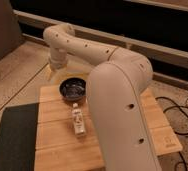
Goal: Move the arm in a circular motion
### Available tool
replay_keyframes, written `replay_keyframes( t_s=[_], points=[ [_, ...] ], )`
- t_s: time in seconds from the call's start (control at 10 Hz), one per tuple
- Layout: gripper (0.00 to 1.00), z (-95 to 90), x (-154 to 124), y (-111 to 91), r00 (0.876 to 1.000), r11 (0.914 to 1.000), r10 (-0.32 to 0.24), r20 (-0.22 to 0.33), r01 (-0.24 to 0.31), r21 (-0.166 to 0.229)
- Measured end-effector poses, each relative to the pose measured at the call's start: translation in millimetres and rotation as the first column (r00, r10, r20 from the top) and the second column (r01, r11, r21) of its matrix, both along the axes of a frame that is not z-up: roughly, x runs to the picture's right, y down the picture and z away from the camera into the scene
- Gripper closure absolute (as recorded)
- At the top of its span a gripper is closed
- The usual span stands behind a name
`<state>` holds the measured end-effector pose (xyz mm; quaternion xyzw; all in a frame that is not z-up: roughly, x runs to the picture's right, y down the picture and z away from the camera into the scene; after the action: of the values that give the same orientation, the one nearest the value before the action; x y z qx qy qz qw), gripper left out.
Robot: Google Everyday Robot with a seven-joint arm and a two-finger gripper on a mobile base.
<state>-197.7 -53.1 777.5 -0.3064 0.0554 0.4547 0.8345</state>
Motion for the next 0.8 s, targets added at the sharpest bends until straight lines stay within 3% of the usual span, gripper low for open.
replay_keyframes(
  t_s=[0.2,0.6,0.7,0.8],
  points=[
    [0.35,-15.4,-1,26,0.998,0.9998,-0.022,-0.065,0.022,-0.003],
    [0.35,-41.8,16,63,0.984,0.9992,0.026,-0.175,-0.03,-0.024],
    [0.35,-47.1,33,74,0.974,0.9967,0.061,-0.218,-0.071,-0.038],
    [0.35,-53.1,64,89,0.95,0.9885,0.116,-0.291,-0.139,-0.06]
  ],
)
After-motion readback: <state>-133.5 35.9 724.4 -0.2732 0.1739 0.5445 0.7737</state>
